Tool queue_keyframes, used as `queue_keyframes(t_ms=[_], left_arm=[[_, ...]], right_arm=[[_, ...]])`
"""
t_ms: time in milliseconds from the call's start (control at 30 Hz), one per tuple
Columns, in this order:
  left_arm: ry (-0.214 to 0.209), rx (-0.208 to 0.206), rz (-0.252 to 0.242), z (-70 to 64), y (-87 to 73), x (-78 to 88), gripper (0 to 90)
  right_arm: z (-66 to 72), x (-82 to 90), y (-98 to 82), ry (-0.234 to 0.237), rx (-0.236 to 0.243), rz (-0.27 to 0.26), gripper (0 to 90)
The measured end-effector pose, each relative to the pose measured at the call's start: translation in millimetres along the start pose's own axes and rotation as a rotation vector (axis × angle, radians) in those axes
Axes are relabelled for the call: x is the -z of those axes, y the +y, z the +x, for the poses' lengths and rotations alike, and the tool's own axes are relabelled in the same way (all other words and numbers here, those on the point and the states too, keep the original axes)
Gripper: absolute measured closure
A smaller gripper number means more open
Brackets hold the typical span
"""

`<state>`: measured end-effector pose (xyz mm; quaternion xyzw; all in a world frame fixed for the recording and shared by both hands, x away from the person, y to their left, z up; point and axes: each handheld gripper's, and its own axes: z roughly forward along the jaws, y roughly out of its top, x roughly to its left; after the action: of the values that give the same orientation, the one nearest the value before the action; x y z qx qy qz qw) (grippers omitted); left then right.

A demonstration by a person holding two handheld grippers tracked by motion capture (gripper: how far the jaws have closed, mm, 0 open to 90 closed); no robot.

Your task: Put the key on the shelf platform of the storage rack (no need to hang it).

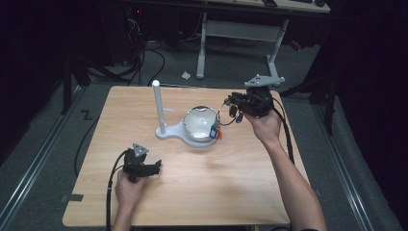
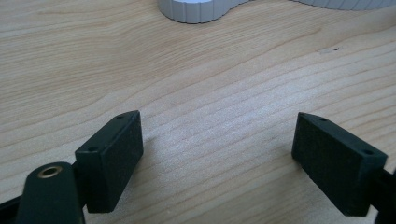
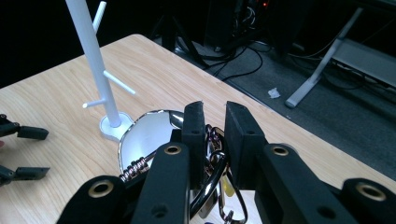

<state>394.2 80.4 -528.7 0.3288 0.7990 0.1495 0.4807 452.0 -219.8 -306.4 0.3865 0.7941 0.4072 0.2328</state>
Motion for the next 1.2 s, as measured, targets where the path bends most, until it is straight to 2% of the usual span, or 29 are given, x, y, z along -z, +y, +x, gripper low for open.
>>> queue_keyframes(t_ms=[267, 367, 400, 733, 1200], left_arm=[[0.001, 0.003, 0.002, -0.2, 0.0, 0.1, 16.9], [-0.005, -0.011, 0.003, 0.7, 0.4, 0.0, 16.9], [0.004, 0.013, 0.003, -0.8, -0.2, 0.2, 16.9], [0.008, 0.018, 0.002, -1.0, -0.3, 0.3, 16.9], [0.005, 0.017, 0.005, -0.9, -0.4, 0.5, 16.9]], right_arm=[[2.8, -15.5, 9.7, 0.002, -0.002, 0.007, 78.9], [5.4, -21.8, 12.2, 0.003, -0.004, 0.011, 78.9], [6.2, -24.3, 12.6, 0.001, -0.005, 0.018, 79.0], [8.2, -46.0, 10.7, -0.003, -0.017, 0.046, 79.0], [15.5, -61.5, 9.6, 0.010, -0.018, 0.056, 78.9]])
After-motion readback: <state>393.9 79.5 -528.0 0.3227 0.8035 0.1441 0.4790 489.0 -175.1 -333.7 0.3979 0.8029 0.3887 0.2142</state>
